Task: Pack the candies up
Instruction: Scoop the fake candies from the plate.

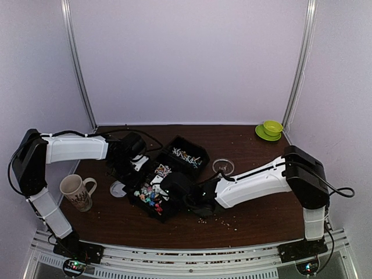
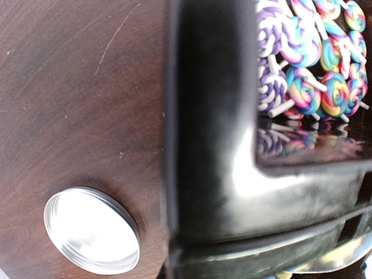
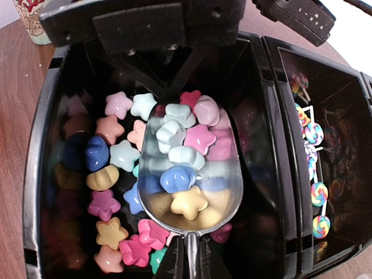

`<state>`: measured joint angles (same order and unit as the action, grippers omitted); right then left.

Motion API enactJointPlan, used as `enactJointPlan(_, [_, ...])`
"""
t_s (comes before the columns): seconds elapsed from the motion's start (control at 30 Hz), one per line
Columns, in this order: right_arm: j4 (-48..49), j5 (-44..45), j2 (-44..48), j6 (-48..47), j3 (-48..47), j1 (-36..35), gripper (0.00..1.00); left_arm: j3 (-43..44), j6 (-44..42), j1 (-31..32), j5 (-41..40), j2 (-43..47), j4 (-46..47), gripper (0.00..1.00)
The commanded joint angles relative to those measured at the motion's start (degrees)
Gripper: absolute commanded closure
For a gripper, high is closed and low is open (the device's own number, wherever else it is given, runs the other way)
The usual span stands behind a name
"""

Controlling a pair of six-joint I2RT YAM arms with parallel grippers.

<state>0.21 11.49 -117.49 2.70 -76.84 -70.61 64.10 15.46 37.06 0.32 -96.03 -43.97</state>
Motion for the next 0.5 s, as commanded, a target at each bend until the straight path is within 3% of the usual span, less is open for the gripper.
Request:
enactJointPlan(0.0, [6.31,2.41,-0.49,-1.44,5.34,0.39,1.00,2.72,0.60,0.39,8.30,4.51,10.28,1.00])
enactJointPlan(0.47, [25.98,2.79,6.95,-1.06,20.83,0.46,1.00,3.32,1.02,-0.69,6.69,3.40,8.47,1.00])
